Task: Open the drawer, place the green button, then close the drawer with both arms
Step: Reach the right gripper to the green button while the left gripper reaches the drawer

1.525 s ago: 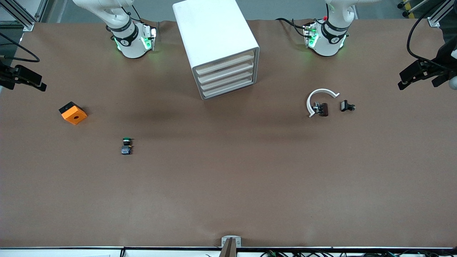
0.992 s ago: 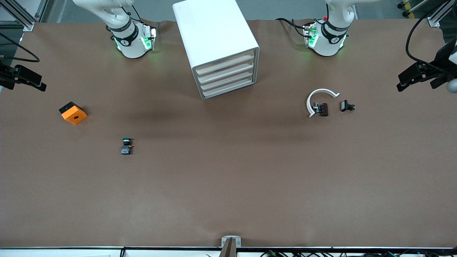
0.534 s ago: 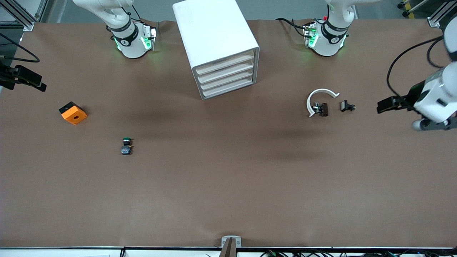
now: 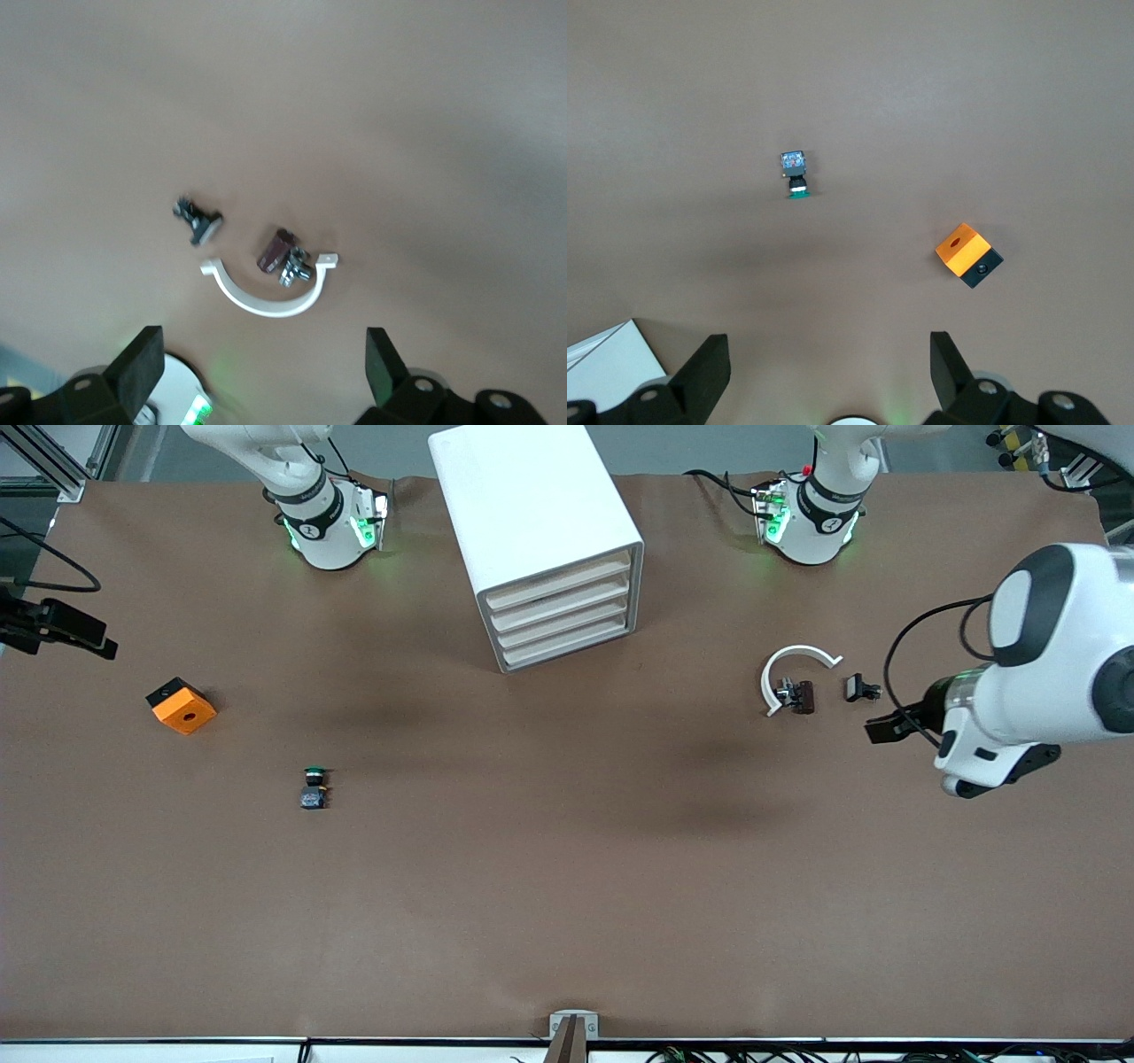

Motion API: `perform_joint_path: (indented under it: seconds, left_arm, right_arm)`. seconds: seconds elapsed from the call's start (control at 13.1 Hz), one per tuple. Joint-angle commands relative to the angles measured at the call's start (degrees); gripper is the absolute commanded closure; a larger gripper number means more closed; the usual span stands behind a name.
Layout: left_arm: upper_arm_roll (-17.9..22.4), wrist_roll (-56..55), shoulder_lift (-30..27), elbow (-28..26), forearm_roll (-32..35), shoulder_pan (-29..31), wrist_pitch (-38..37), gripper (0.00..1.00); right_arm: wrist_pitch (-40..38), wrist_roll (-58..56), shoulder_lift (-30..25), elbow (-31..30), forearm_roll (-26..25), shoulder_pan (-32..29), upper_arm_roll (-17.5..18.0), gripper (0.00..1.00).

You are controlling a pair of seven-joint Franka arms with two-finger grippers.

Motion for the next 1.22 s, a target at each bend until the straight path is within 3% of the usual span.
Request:
perform_joint_path:
  seconds: [0.0, 0.61, 0.76, 1.14]
  left_arm:
    - [-0.21, -16.73, 4.57, 0.48, -1.37, -3.77, -1.37, 0.0]
    - [-0.13, -68.34, 20.13, 3.37, -10.86, -14.76, -0.58, 0.0]
    - [-0.13, -74.61, 21.81, 3.38, -14.8, -17.75, 0.2, 0.0]
    - [-0.04, -81.74, 25.06, 3.29, -33.26, -21.36, 1.35, 0.0]
  right_arm:
    - [1.32, -0.49, 4.1, 1.04, 0.31, -0.24, 1.09, 0.0]
    - [4.92, -0.22, 9.83, 1.04, 0.22, 0.91, 1.18, 0.0]
    - [4.92, -0.4, 11.93, 1.04, 0.13, 1.52, 1.18, 0.0]
    - [8.35, -0.58, 18.61, 0.69, 0.39, 1.78, 1.27, 0.0]
